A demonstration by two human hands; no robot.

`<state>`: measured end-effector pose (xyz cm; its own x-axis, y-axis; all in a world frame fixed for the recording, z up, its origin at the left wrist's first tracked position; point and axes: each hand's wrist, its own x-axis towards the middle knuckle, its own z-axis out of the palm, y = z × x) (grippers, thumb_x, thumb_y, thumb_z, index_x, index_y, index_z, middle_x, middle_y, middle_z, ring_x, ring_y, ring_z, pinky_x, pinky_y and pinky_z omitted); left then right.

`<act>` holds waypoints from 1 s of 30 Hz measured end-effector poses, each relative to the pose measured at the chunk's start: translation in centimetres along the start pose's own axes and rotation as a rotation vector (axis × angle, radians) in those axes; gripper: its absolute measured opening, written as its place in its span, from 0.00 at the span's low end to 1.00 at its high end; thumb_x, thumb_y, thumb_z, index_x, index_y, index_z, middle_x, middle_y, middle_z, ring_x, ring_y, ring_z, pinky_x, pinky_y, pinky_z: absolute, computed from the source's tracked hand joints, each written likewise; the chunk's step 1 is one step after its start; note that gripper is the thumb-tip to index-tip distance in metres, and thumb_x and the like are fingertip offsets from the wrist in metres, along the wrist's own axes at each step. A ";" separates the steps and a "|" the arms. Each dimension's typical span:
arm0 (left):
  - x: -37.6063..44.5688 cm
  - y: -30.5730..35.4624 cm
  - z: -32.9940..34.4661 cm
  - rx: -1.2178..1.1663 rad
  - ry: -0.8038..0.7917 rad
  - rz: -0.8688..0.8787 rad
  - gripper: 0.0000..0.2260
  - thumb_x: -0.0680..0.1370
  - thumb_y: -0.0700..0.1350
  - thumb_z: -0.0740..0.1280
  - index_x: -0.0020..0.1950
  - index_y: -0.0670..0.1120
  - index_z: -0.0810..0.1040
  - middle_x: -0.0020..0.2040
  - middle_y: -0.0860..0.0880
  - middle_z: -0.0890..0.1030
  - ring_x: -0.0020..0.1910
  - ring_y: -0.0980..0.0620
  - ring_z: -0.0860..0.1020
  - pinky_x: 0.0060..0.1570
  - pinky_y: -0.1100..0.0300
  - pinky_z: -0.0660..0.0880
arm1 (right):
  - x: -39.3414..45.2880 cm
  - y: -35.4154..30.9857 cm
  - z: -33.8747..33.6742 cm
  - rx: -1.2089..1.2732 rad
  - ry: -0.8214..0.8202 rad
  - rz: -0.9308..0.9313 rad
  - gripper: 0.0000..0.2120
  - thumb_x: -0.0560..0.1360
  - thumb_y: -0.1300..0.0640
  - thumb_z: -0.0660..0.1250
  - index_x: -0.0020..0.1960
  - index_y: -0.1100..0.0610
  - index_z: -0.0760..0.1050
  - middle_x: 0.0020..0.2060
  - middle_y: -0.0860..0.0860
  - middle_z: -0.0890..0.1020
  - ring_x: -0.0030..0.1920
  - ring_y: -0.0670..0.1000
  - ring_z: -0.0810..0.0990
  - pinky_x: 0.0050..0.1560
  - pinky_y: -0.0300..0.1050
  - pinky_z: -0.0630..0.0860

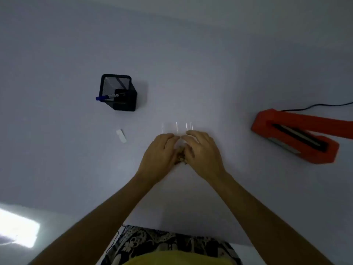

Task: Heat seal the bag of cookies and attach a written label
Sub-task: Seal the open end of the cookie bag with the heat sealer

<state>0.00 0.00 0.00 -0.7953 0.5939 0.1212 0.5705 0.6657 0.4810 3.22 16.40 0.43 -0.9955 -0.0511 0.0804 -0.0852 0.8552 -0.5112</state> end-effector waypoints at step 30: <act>-1.0 -1.1 2.5 0.084 -0.140 -0.058 0.19 0.81 0.52 0.56 0.65 0.42 0.74 0.63 0.44 0.77 0.61 0.47 0.75 0.67 0.50 0.67 | -0.4 1.4 2.7 0.041 -0.087 -0.079 0.18 0.80 0.51 0.59 0.62 0.61 0.78 0.61 0.54 0.81 0.65 0.53 0.76 0.68 0.56 0.68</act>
<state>0.70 -0.20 -2.86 -0.7941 0.6070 -0.0298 0.5446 0.7326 0.4084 3.35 16.23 -2.65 -0.9853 -0.1639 0.0481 -0.1637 0.8252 -0.5405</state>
